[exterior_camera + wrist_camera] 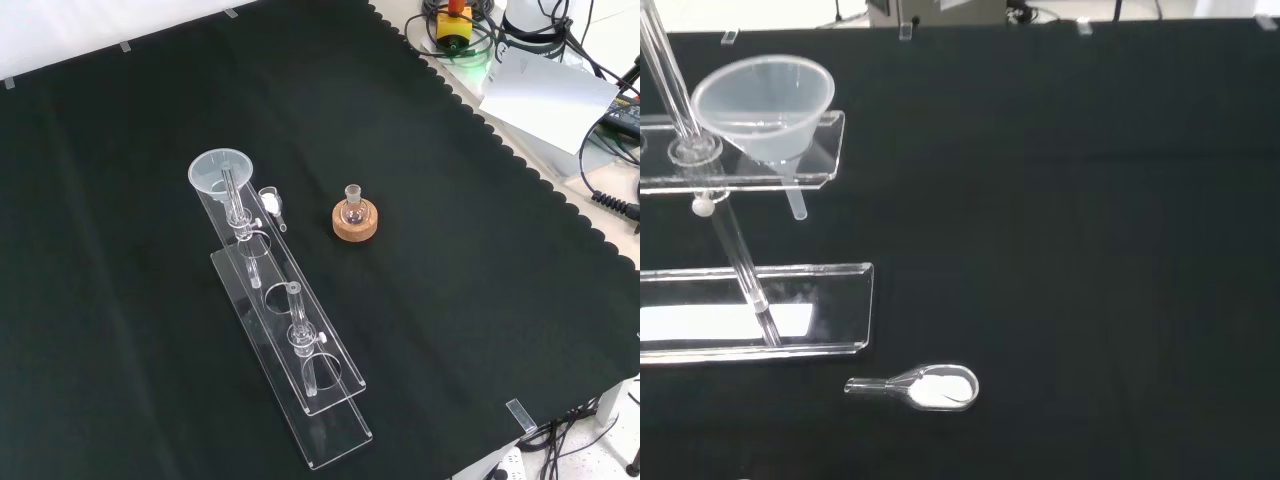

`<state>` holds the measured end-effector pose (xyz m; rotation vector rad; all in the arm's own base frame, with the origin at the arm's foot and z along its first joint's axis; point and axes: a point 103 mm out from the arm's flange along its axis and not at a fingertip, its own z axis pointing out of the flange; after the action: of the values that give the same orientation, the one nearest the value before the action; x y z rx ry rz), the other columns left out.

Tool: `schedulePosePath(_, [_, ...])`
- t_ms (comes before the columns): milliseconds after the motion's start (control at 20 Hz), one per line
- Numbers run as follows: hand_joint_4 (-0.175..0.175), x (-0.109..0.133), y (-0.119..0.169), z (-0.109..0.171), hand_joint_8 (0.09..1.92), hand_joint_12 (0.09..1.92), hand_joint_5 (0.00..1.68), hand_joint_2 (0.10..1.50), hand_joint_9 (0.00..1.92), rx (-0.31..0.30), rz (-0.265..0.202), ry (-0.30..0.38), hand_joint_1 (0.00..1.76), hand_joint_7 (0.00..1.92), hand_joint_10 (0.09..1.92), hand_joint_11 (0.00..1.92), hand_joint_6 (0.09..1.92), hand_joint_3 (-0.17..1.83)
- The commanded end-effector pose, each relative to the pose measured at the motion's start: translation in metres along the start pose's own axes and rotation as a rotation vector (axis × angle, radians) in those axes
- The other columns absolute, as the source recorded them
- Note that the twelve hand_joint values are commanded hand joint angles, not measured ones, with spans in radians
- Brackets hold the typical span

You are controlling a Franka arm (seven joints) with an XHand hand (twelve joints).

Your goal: Pick up the funnel from the transparent funnel stand.

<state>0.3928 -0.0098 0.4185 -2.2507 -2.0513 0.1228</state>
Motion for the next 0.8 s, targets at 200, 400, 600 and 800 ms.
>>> schedulePosePath(200, [0.004,0.039,0.090,0.049,0.54,1.33,0.30,1.20,0.29,0.081,-0.097,-0.026,0.03,0.14,0.61,0.22,0.09,0.32])
schedulePosePath(400, [0.002,0.060,0.108,0.067,0.55,1.33,0.31,1.20,0.30,0.122,-0.122,-0.026,0.04,0.15,0.61,0.22,0.09,0.31])
schedulePosePath(600, [0.001,0.077,0.125,0.077,0.55,1.33,0.31,1.18,0.31,0.138,-0.147,-0.052,0.06,0.16,0.61,0.22,0.09,0.30])
schedulePosePath(800, [-0.003,0.087,0.140,0.078,0.57,1.34,0.30,1.12,0.35,0.153,-0.155,-0.077,0.16,0.20,0.63,0.22,0.09,0.27])
